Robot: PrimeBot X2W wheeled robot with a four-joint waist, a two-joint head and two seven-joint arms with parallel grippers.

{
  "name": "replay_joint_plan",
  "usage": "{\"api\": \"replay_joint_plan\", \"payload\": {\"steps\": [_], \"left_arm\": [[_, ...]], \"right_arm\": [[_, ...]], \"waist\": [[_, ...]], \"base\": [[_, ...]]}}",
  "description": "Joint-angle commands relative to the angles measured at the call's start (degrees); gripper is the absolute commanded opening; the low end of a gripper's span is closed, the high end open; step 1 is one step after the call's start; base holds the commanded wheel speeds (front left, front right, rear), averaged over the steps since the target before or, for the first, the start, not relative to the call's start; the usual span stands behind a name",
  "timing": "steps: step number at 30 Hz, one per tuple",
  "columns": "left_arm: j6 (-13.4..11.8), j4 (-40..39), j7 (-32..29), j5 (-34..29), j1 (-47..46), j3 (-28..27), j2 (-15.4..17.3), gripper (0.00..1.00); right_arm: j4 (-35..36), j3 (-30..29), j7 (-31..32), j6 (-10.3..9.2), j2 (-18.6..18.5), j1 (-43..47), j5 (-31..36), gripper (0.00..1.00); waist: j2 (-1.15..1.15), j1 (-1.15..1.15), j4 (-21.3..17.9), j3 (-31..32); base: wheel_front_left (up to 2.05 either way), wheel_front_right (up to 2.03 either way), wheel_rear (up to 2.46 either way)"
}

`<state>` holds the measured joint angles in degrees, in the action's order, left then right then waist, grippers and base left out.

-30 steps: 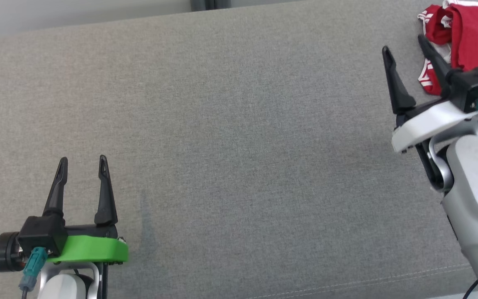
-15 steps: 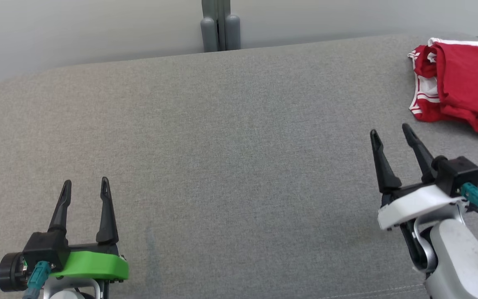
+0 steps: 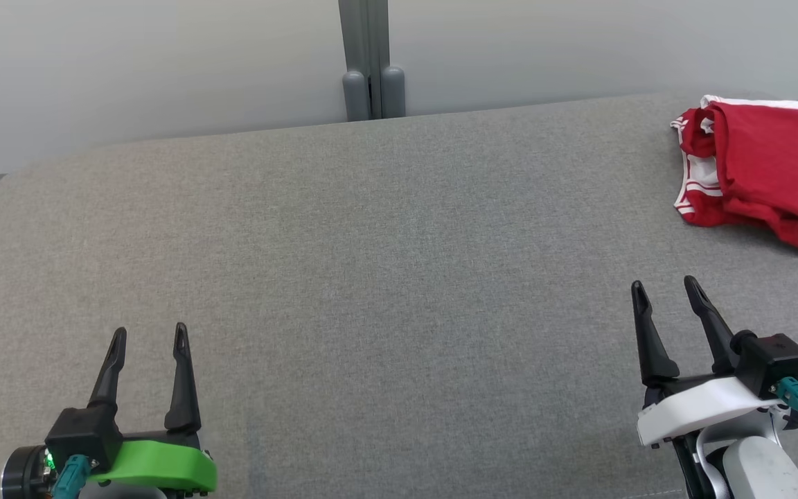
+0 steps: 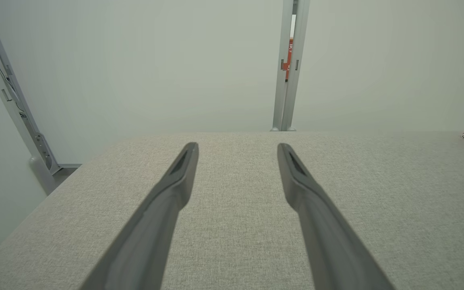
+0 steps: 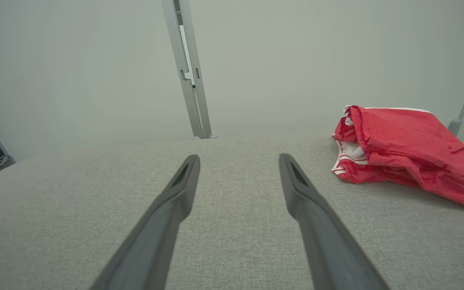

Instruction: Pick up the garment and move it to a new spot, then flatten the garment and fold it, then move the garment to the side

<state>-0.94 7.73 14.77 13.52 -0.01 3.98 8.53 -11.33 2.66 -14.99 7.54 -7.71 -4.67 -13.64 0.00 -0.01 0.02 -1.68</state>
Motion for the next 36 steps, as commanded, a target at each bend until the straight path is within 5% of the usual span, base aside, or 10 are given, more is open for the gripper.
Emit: {"api": "replay_joint_plan", "payload": {"steps": [1,26,27,36], "left_arm": [[0.1,0.1,0.1,0.2,1.0,0.0,0.6,1.0],[-0.4,-1.1,-0.6,2.3,2.3,0.4,1.2,1.0],[-0.3,-0.8,-0.8,1.8,1.6,0.4,0.9,0.0],[0.3,1.9,-2.5,7.2,1.2,-0.3,-0.3,0.0]], "right_arm": [[0.4,-0.2,-0.2,-0.13,0.3,0.9,0.5,1.0],[1.2,0.0,0.8,-0.13,1.2,2.3,1.4,1.0],[1.0,0.0,0.8,0.0,1.3,1.8,1.0,0.0],[-1.1,-0.5,2.3,0.0,2.0,2.6,-4.8,0.0]], "waist": [[0.0,0.01,0.1,0.7],[0.0,0.01,0.7,1.7],[0.0,0.01,0.7,1.7],[0.0,0.01,0.6,1.7]], "base": [[0.0,0.0,0.0],[0.0,0.0,0.0],[0.0,0.0,0.0],[0.0,0.0,0.0]]}}
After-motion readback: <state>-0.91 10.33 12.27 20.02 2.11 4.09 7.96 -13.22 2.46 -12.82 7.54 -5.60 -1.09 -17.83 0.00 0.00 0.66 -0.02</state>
